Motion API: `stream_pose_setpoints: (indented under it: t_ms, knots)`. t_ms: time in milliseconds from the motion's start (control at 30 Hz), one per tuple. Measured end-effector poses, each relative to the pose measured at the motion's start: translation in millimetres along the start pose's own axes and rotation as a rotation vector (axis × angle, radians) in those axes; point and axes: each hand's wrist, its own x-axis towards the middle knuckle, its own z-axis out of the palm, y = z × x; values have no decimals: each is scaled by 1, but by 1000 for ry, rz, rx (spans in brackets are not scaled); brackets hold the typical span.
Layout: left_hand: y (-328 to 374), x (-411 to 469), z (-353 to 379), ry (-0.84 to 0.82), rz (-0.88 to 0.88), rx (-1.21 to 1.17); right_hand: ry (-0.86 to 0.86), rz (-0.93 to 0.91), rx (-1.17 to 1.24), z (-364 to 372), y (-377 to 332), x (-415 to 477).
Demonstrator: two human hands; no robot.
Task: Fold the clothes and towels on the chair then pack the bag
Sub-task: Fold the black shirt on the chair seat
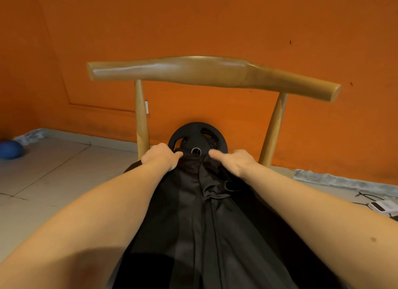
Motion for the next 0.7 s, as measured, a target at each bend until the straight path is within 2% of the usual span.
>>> stream_pose_setpoints:
  t_ms: [67,200,233,400,500,533,600,633,700]
  knots:
    - [1,4,4,34,14,-3,42,-90,-86,4,4,5]
    - [-5,5,7,123,-32,-83,155,-128,186,2,18,12]
    - [-6,5,8,143,-38,-89,176,-122,184,-1,20,13]
    - [-7,4,11,219,-3,-76,302,-108,0,-1,35,22]
    - [-3,6,13,300,188,46,292,-180,-239,7,32,18]
    - [-1,8,15,288,284,101,240,-242,-405,9,33,17]
    - [4,9,19,111,407,143,157,-318,-705,11,39,20]
    - [6,9,22,-17,406,163,135,-258,-769,9,42,24]
    - [4,10,28,-201,347,231,143,-86,-721,5,46,30]
